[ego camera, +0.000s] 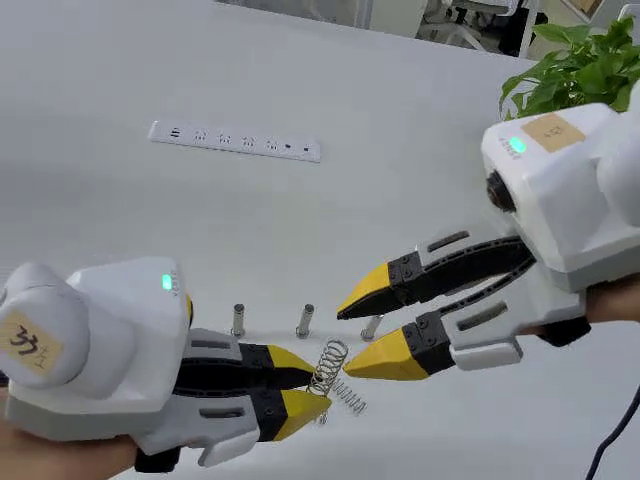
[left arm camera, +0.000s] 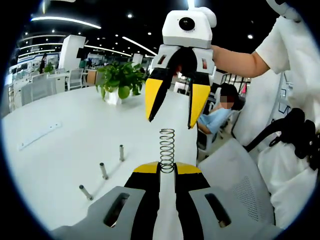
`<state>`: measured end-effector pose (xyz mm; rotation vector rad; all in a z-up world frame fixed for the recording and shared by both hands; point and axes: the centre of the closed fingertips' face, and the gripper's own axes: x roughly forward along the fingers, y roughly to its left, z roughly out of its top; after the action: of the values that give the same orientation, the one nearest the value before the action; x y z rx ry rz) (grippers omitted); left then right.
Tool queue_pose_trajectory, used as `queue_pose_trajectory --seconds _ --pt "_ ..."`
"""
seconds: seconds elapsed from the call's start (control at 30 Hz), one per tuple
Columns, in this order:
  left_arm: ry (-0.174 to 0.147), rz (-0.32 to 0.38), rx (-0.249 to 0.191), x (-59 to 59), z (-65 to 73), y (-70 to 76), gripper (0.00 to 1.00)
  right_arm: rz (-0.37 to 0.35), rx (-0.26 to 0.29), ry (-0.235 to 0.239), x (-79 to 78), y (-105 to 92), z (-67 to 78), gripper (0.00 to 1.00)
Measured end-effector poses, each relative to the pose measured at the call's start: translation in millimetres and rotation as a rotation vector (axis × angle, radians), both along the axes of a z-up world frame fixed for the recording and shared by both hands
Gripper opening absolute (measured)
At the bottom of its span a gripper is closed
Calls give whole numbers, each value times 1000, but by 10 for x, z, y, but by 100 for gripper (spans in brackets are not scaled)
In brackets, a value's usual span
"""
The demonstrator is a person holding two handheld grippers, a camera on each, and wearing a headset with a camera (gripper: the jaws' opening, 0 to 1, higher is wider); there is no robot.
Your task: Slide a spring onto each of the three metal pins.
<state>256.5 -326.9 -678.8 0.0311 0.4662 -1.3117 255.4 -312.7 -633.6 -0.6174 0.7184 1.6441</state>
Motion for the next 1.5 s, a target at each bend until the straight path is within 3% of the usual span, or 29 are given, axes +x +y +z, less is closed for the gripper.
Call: queue_pose_trajectory --seconds 0.33,0.6,1.5 --pt "-31 -41 24 -59 -26 -66 7 219 -187 -4 -92 -32 -207 18" --pt "-33 -44 19 -61 -33 -80 7 283 -249 -24 -130 -70 -345 12" --pt "-24 -58 21 -92 -71 -80 7 310 -274 -21 -159 -66 -404 7"
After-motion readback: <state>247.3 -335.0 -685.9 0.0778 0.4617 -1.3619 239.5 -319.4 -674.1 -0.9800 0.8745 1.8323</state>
